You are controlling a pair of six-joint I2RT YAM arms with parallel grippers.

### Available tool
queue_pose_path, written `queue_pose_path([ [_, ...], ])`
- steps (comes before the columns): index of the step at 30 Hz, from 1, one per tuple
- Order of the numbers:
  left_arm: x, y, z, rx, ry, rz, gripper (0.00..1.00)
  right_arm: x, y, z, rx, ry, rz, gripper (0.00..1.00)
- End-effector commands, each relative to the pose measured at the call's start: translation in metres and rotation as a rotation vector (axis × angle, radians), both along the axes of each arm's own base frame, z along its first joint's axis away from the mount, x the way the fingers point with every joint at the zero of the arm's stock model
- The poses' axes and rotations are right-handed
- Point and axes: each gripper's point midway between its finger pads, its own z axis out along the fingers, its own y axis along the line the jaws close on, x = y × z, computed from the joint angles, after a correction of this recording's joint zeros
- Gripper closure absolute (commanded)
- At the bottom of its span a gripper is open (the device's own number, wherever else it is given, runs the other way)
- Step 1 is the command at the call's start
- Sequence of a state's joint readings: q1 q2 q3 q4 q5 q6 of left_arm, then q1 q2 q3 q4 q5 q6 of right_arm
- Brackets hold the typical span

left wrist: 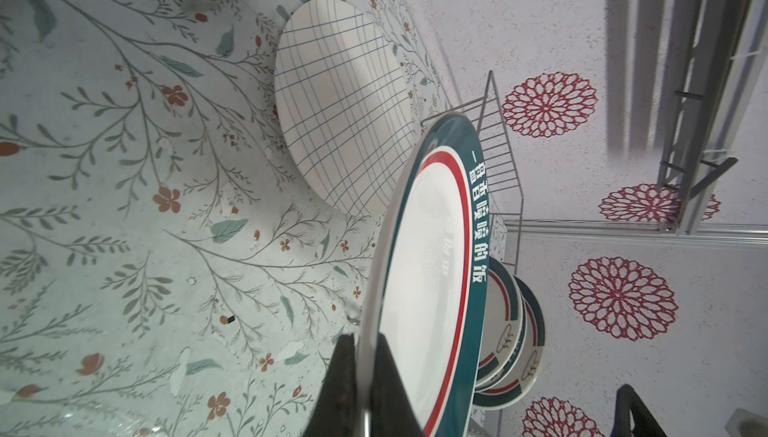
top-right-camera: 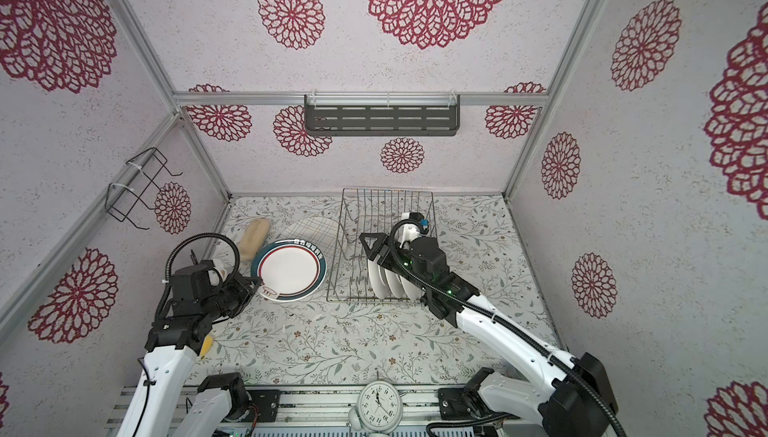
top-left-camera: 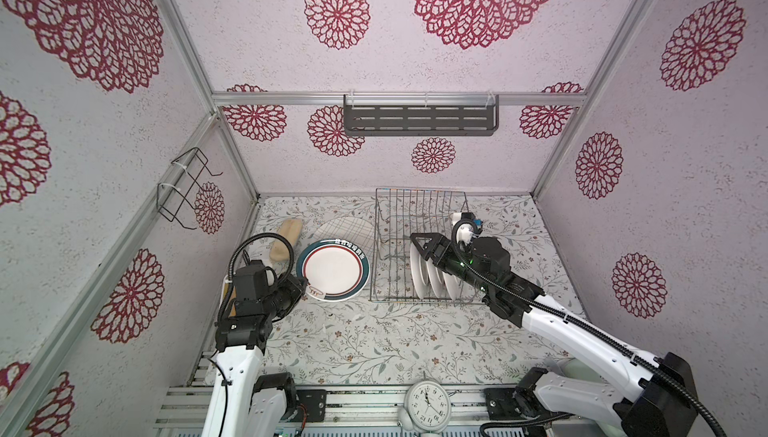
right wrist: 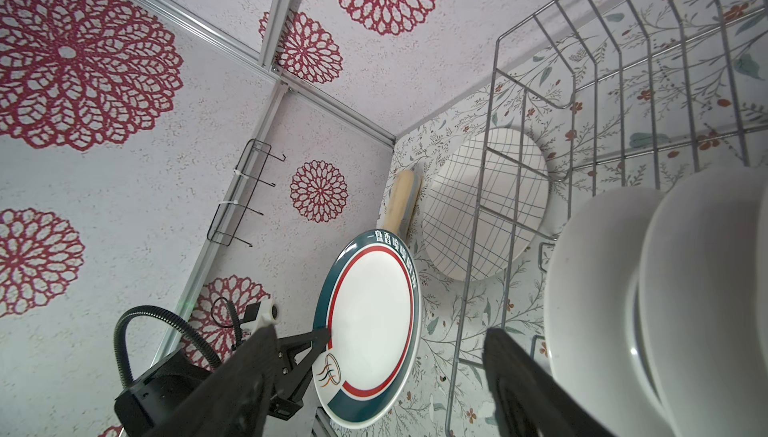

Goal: Unload the plates from the dish rack
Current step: 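Open the right gripper and pull the left gripper back with the plate, then lower the plate flat with the left gripper while the right gripper nears the rack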

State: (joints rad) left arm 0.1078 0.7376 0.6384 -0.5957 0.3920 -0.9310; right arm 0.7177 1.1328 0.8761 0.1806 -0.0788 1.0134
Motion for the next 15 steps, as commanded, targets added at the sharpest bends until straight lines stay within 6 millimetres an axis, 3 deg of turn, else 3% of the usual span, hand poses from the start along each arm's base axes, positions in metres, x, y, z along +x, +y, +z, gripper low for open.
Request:
queue_pose_path([
  [1, -0.003, 0.000, -0.004, 0.004, -0.012, -0.006, 1.00, 0.000, -0.014, 0.015, -0.017, -0.047, -0.044, 0.19],
  [15, -0.011, 0.004, -0.054, -0.043, 0.077, 0.051, 1.00, 0.003, -0.015, 0.007, -0.062, -0.033, -0.053, 0.19],
])
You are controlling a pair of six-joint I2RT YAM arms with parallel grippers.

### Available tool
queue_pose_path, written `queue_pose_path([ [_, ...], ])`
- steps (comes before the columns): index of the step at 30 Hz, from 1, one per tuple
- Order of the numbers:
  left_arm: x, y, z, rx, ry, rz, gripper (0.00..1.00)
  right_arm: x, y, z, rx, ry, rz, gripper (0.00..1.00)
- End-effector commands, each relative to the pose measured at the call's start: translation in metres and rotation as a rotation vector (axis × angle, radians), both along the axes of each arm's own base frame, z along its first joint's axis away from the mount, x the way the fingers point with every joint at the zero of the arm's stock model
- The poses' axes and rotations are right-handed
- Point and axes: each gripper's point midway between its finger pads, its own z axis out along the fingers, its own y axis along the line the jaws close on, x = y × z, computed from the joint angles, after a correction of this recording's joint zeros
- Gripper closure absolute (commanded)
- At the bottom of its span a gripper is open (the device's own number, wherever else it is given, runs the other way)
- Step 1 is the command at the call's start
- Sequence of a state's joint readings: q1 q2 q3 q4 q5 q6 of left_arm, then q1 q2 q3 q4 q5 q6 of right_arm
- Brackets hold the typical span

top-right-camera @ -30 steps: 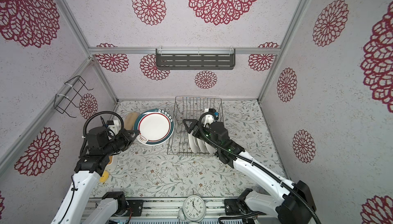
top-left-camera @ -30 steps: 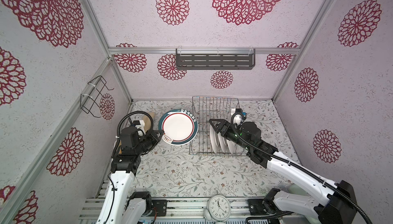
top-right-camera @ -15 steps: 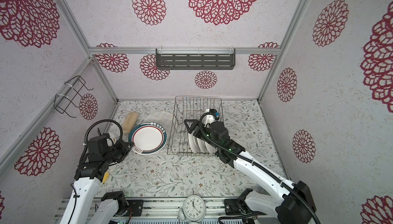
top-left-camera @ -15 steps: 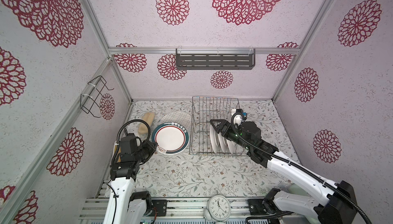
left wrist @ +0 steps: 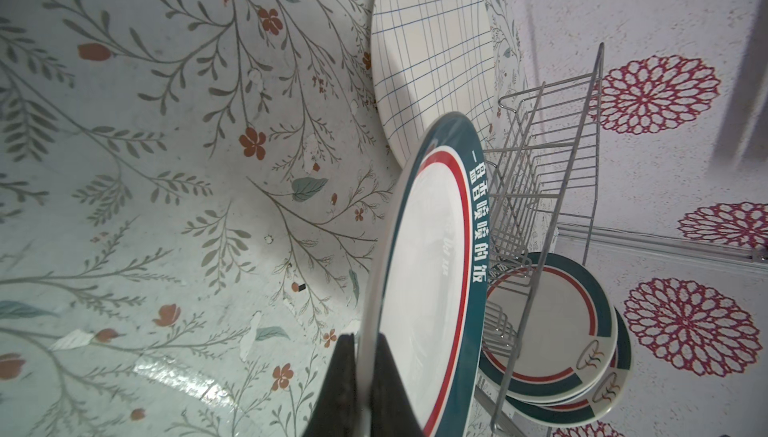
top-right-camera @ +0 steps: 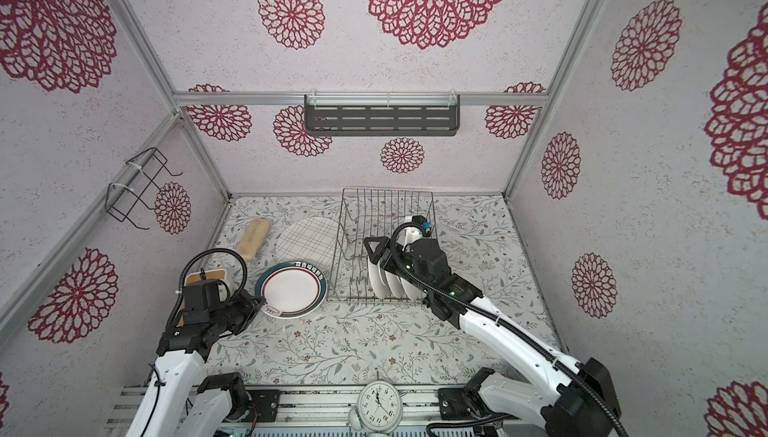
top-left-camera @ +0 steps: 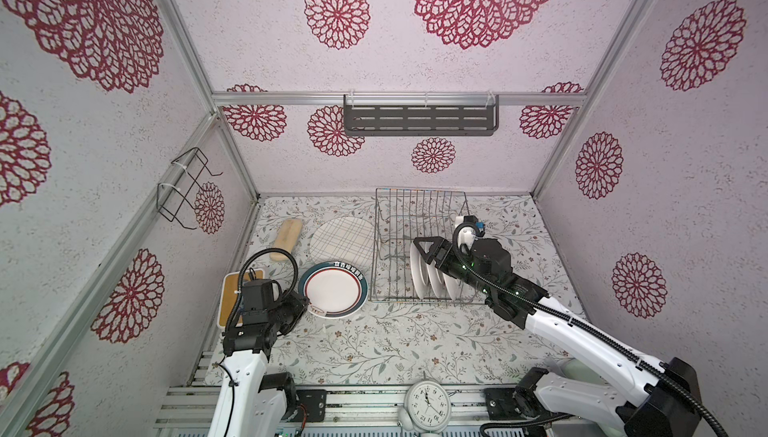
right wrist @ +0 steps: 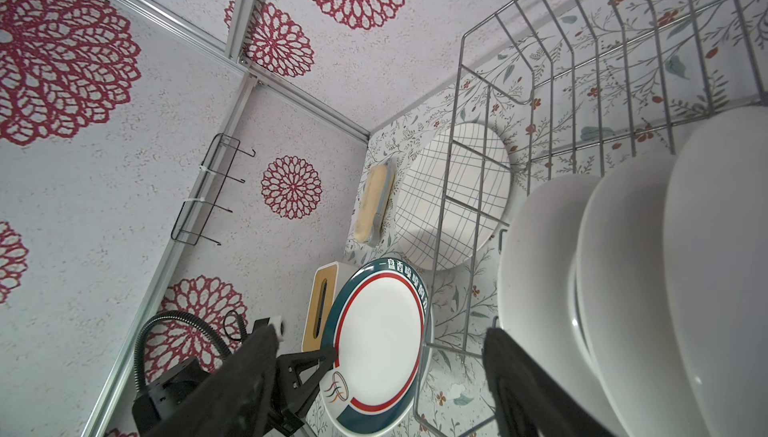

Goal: Unload the plates from the dish rack
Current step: 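Lower the plate flat with the left gripper while the right gripper nears the rack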

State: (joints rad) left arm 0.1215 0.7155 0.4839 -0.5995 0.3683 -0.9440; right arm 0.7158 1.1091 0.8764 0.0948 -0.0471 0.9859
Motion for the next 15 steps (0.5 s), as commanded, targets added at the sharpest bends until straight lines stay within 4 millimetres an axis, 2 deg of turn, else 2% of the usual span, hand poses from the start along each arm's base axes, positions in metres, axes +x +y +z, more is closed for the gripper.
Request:
queue_pose_path([
  [1, 0.010, 0.000, 0.003, -0.032, -0.057, 0.021, 1.00, 0.005, -0.005, 0.019, 0.001, -0.056, -0.025, 0.19],
  [8, 0.006, 0.000, -0.016, -0.062, -0.022, 0.050, 1.00, 0.008, 0.000, 0.017, -0.012, -0.048, -0.013, 0.19],
  [15, 0.000, -0.002, -0.027, -0.077, -0.005, 0.058, 1.00, 0.009, 0.010, 0.000, -0.066, 0.016, 0.017, 0.19],
])
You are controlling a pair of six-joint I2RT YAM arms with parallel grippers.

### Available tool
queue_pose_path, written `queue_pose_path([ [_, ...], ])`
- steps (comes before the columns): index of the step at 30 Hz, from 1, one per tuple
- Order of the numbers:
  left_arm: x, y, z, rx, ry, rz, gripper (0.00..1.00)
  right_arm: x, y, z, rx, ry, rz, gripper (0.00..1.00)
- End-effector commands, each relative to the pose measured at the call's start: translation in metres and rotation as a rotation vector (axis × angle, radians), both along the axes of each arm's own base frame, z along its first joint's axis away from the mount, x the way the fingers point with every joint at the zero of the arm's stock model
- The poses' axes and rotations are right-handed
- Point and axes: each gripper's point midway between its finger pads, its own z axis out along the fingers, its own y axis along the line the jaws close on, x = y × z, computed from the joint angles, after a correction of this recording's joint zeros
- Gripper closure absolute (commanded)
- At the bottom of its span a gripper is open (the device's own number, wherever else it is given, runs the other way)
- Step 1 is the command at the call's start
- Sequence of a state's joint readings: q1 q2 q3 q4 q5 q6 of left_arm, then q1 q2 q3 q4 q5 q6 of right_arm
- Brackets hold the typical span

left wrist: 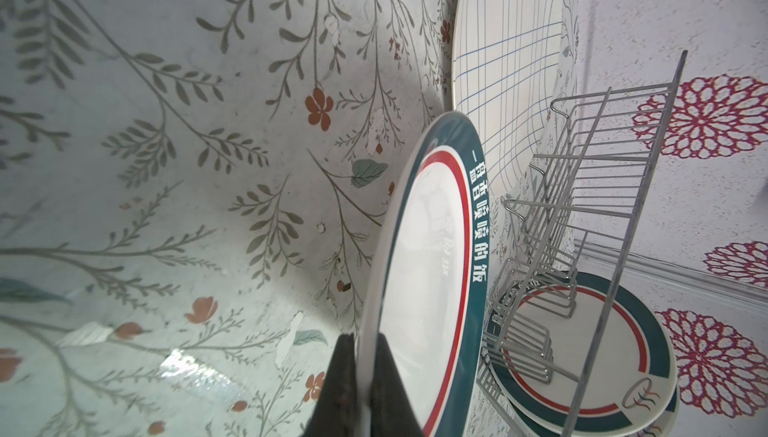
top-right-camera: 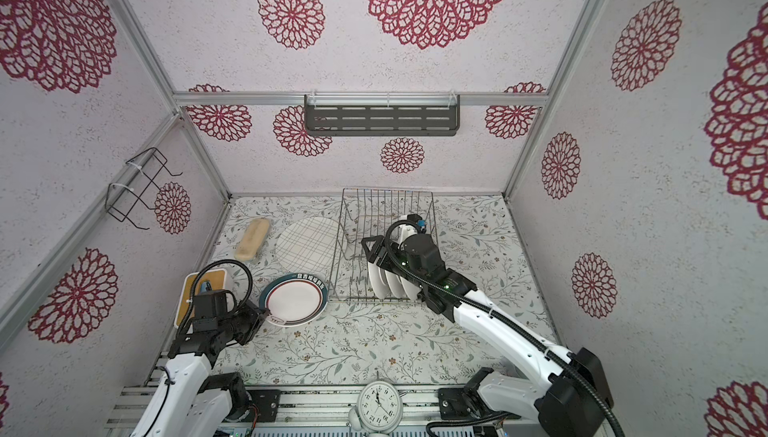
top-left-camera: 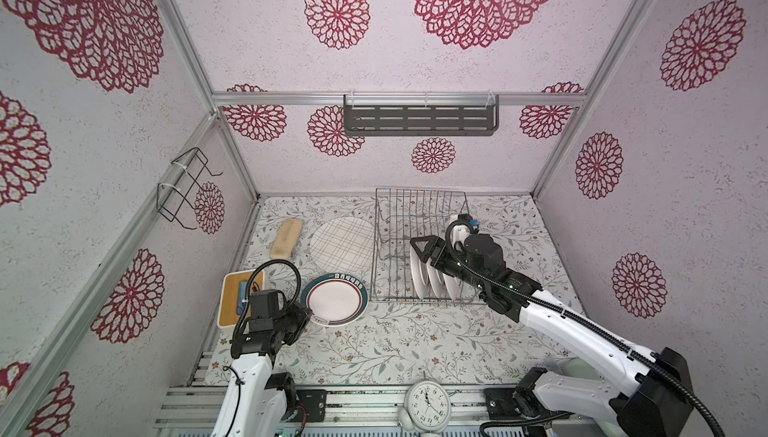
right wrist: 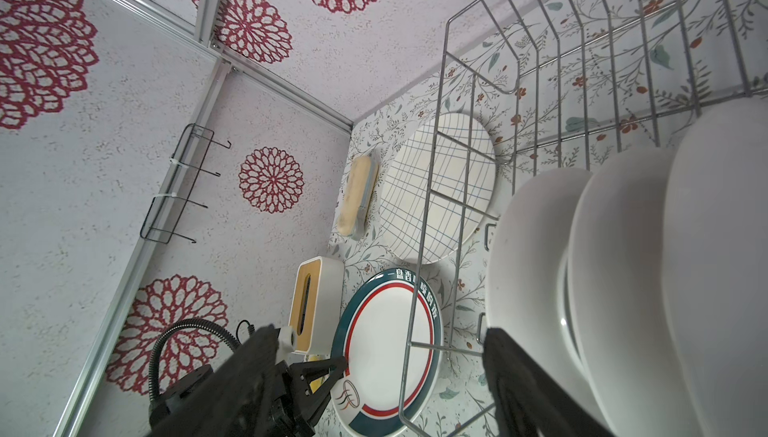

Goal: Unload the plates from the dish rack
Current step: 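Lower the plate flat with the left gripper while the right gripper nears the rack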

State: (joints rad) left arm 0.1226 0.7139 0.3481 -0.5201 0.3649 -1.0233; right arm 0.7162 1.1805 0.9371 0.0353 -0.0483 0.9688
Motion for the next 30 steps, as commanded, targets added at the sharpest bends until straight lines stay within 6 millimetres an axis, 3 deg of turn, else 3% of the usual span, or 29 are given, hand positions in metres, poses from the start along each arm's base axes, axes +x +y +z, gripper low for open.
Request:
queue_pose_path([
  [1, 0.011, -0.001, 0.014, -0.019, -0.079, 0.005, 1.00, -0.001, 0.003, 0.011, -0.011, -0.024, 0.016, 0.19],
  [8, 0.005, 0.000, -0.001, -0.023, -0.047, 0.026, 1.00, -0.007, 0.017, 0.002, -0.061, -0.009, 0.034, 0.19],
  [13, 0.004, -0.003, -0.003, -0.031, -0.046, 0.014, 1.00, -0.017, 0.039, -0.011, -0.188, 0.002, 0.078, 0.18],
  [21, 0.001, -0.010, -0.015, -0.050, -0.014, -0.012, 1.00, -0.023, 0.072, -0.025, -0.211, 0.020, 0.149, 0.17],
  [28, 0.000, -0.009, -0.018, -0.034, -0.005, -0.008, 1.00, -0.022, 0.081, -0.025, -0.218, 0.016, 0.164, 0.16],
  [30, -0.002, -0.008, -0.019, -0.028, 0.003, -0.006, 0.94, -0.022, 0.081, -0.023, -0.218, 0.014, 0.163, 0.16],
])
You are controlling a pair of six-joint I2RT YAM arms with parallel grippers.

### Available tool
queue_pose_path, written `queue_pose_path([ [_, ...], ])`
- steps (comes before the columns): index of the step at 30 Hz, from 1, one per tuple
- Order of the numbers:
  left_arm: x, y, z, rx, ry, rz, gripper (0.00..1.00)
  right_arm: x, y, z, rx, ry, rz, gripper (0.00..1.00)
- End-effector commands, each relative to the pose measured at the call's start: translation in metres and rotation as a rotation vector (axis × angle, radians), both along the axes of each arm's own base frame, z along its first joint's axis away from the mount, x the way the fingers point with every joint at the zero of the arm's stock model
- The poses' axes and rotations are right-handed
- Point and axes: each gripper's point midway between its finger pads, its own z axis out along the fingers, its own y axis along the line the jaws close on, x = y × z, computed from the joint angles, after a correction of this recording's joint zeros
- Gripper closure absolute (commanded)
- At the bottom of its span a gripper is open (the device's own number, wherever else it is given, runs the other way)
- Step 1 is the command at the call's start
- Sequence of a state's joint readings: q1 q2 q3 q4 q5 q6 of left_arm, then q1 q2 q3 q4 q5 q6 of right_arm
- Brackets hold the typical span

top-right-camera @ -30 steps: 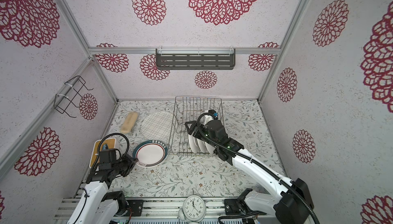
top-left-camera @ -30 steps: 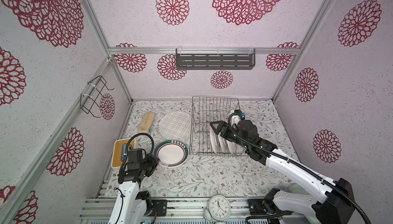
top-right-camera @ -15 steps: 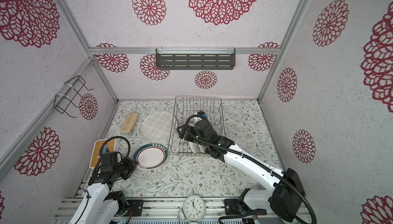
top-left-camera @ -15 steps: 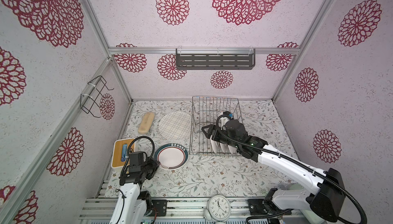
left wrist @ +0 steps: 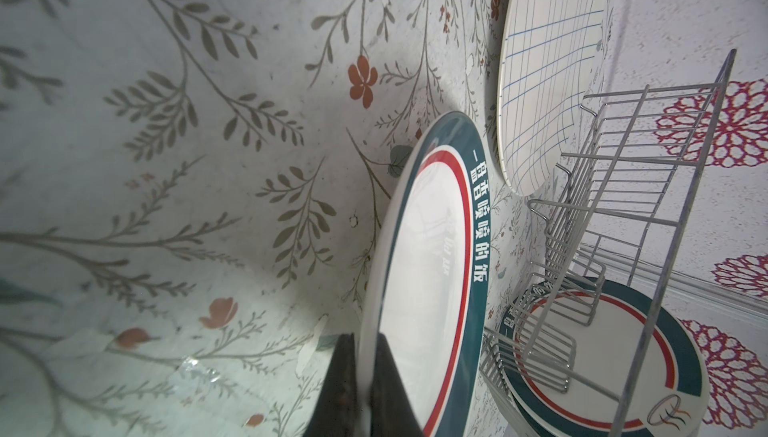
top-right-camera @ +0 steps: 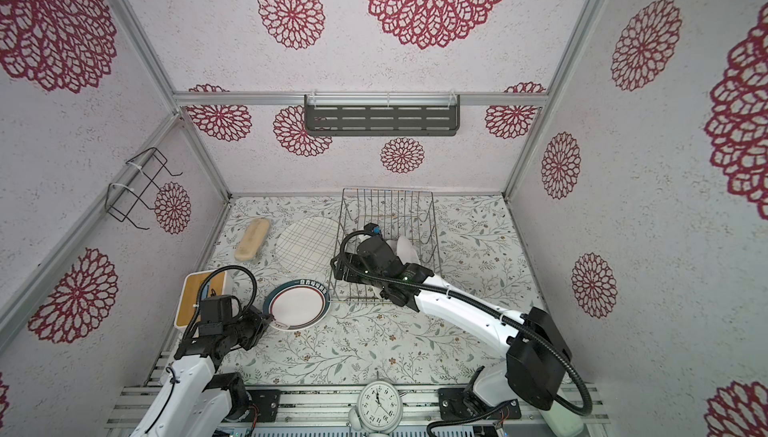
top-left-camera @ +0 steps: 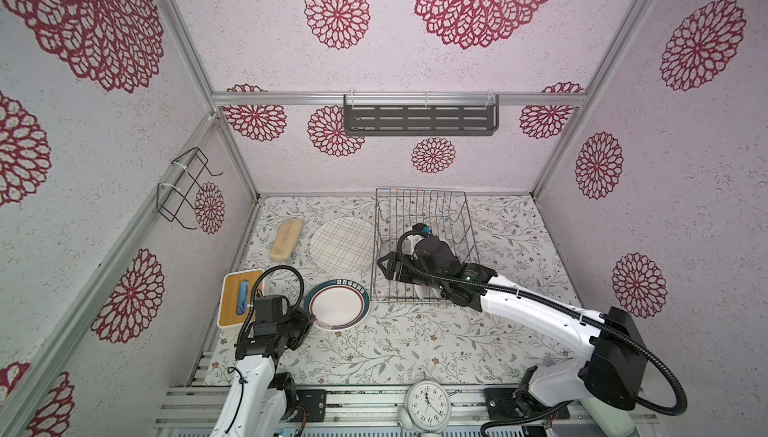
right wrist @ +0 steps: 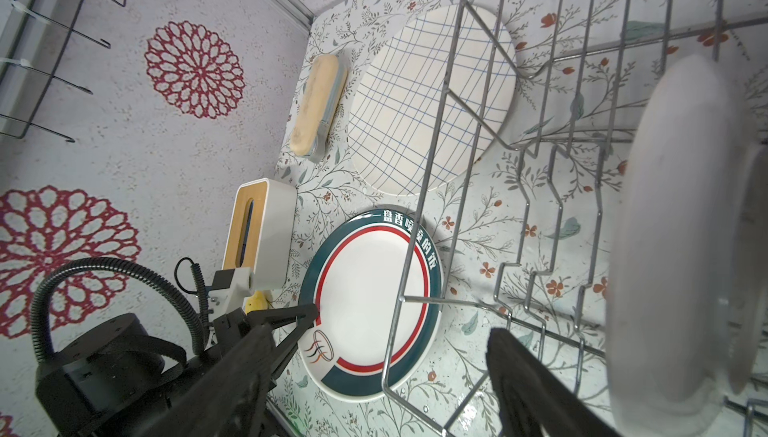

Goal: Unload the plates from the dish rack
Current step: 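Lower the plate flat with the left gripper while the right gripper nears the rack, then reach the right gripper down into the rack toward the next plate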

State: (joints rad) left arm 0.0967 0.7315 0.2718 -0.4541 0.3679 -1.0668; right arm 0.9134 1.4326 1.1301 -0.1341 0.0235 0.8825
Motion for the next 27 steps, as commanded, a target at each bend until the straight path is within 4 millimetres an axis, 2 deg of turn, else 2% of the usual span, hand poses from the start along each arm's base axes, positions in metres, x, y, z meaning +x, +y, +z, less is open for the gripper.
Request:
queue_pose_path([
  [1, 0.005, -0.001, 0.004, 0.007, -0.036, -0.010, 0.91, 0.003, 0.003, 0.026, 0.027, -0.063, 0.002, 0.16],
  [6, 0.005, -0.001, 0.003, 0.011, -0.033, -0.011, 0.76, 0.002, -0.001, 0.028, 0.021, -0.073, -0.006, 0.16],
  [11, 0.004, -0.001, 0.003, 0.016, -0.031, -0.011, 0.67, 0.003, -0.002, 0.029, 0.023, -0.075, -0.008, 0.16],
  [15, 0.004, 0.001, 0.002, 0.023, -0.026, -0.005, 0.54, 0.002, -0.002, 0.029, 0.022, -0.077, -0.008, 0.15],
  [27, 0.001, 0.006, -0.006, 0.054, 0.004, 0.005, 0.34, 0.002, -0.003, 0.031, 0.020, -0.083, -0.006, 0.15],
])
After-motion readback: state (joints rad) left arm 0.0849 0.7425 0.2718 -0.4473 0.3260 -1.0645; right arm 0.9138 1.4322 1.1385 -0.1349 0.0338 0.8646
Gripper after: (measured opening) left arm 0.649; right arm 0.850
